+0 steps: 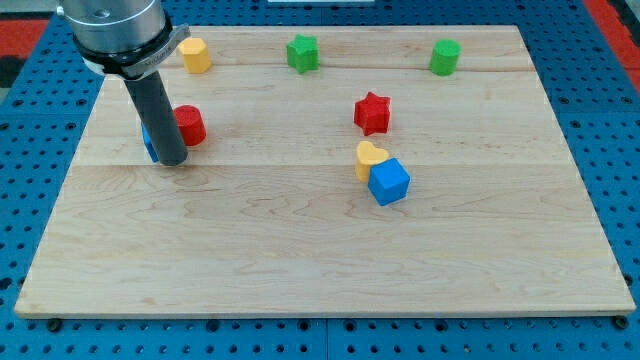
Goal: Point your arm towards red star
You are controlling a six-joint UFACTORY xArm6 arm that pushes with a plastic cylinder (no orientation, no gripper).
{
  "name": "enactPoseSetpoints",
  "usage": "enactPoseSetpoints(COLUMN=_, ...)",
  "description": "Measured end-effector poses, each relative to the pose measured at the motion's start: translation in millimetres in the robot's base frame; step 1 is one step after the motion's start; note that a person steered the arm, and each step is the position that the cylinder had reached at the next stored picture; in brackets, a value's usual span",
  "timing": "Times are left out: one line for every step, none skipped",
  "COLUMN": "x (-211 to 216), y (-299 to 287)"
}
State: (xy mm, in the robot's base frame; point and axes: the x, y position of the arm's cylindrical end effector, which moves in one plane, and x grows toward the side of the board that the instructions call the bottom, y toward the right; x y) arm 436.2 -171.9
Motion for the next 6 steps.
enactPoseSetpoints(x=1.1, y=0.8)
enactPoseSetpoints(x=1.3, y=1.3)
enactPoseSetpoints(x=2.3, y=4.8)
enactPoseSetpoints(x=2.4, y=7.4)
enactPoseSetpoints(x=4.3, y=10.6)
enactPoseSetpoints(x=5.7, y=13.2)
